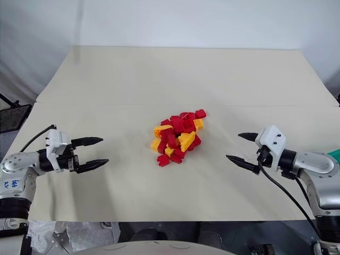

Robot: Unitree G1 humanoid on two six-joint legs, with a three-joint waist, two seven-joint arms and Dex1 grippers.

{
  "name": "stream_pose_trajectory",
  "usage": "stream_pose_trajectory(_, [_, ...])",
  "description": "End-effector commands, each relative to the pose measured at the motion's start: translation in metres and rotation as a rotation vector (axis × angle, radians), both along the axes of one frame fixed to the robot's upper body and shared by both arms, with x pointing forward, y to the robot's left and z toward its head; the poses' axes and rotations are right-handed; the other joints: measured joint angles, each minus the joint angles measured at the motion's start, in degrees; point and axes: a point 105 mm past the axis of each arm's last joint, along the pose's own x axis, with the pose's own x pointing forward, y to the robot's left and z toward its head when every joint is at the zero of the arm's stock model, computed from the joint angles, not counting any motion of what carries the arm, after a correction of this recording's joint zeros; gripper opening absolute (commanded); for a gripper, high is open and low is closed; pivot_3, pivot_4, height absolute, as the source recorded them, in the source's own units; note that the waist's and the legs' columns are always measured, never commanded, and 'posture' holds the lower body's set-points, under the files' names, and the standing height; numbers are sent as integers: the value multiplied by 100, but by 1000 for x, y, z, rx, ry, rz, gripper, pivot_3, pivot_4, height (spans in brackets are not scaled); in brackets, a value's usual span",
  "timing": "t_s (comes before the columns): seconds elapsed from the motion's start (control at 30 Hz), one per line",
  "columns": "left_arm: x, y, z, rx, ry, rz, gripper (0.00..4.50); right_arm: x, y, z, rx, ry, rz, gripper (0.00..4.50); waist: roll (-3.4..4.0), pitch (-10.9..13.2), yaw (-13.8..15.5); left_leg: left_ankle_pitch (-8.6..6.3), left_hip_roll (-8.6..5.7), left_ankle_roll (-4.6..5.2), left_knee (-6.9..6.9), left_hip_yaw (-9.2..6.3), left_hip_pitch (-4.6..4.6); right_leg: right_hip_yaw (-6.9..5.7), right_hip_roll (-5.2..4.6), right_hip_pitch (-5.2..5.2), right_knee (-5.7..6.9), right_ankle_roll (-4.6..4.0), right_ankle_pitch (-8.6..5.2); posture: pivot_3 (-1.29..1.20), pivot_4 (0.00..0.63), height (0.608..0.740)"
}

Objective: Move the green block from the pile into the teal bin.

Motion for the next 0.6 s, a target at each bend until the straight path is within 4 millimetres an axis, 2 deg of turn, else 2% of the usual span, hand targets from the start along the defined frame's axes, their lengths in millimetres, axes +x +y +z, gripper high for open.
stream_pose_trajectory(0.03, [0, -2, 6, 8, -15, -34, 4500, 5, 1, 13, 30, -31, -51, 4483, 0, 0, -4, 0, 0, 0, 0, 0, 0, 0, 0, 0, 0, 0, 0, 0, 150, 740])
stream_pose_trajectory(0.13, [7, -1, 10, 16, -45, 14, 4500, 3, 6, 17, 45, -32, -56, 4483, 1, 1, -7, 0, 1, 0, 0, -1, 0, 0, 1, -2, 1, 0, 0, 0, 150, 740])
stream_pose_trajectory(0.2, [7, -4, 12, -23, -3, 11, 4500, 3, 10, 19, 55, -20, -68, 4483, 1, 0, -7, 0, 1, 0, 0, 0, -1, 0, 1, -2, 1, 0, 0, 0, 150, 740])
stream_pose_trajectory(0.3, [7, -13, 18, -17, -24, -6, 4500, -7, 33, 26, 117, 1, -51, 4483, 1, 1, -3, 0, 1, 0, 0, 0, -2, 0, 1, -2, 2, 0, 0, 0, 150, 740])
stream_pose_trajectory(0.47, [6, -18, 18, 0, -10, -42, 4500, -23, 76, 42, 202, 25, 15, 2934, 1, 0, -2, 0, 1, 0, 0, -4, -3, 1, 1, -4, 2, 0, 0, 0, 150, 740])
stream_pose_trajectory(0.6, [5, -23, 25, -20, -30, -90, 4500, -31, 121, 56, 310, 69, 99, 1491, 1, 0, -14, 0, 2, -1, 1, -4, -4, 3, 2, -9, 6, 0, 0, 0, 150, 740])
